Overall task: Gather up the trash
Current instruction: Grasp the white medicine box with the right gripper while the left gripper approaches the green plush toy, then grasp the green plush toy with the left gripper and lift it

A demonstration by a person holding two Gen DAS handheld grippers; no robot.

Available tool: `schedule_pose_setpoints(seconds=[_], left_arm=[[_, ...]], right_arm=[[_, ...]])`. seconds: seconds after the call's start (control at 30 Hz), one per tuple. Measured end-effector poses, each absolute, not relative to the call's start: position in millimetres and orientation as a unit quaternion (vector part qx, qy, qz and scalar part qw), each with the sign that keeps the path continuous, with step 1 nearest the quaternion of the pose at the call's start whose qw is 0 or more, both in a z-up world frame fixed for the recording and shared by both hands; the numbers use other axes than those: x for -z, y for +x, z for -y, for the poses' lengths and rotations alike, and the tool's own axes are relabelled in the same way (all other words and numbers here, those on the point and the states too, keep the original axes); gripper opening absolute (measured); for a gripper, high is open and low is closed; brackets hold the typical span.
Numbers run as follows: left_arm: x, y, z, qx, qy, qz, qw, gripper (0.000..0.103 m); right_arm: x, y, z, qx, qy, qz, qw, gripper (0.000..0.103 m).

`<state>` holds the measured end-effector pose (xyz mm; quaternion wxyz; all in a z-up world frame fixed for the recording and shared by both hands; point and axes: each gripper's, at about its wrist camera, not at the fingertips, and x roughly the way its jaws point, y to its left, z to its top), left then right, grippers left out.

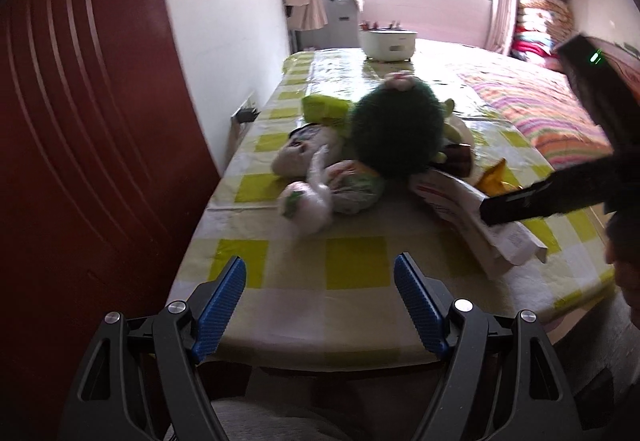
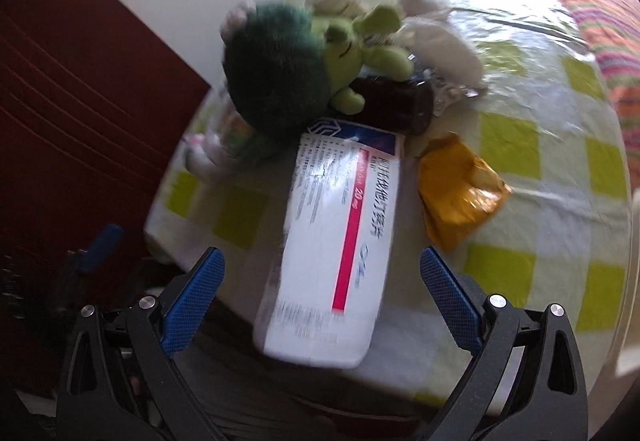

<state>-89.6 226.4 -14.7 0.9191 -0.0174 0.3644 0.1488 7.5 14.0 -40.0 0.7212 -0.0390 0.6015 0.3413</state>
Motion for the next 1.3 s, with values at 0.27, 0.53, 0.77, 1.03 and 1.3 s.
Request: schedule_pose_setpoints(seconds=[0.27,0.53,0.77,1.03,1.3], left_arm=[[18,-96,-253,-0.171,-0.049,-0.372,0.911,0.074],[25,-92,-252,-0.169,-0.046,-0.381,0.908,0.074],[24,-82,-251,-0.163,-0.05,-0.384,0.907,0.074],[5,-53,-238,-0.128,-0.085,-0.36,0.92,0.074],[-8,13,-213,-0.081,-0.071,-0.348,0.931,0.074]], right_arm=[[62,23,-50,-0.324,-0.113,-0.622,0.704,0.096],[82,15,-45,-0.341,-0.11,-0.612,0.706,0.055],[74,6,0,-0.351,-0.046,-0.584,0.73,0.052],[53,-18,61,-0.351,0.042,-0.542,0.762,0.052],[34,-35,95,-0.341,0.082,-0.513,0.783,0.052]])
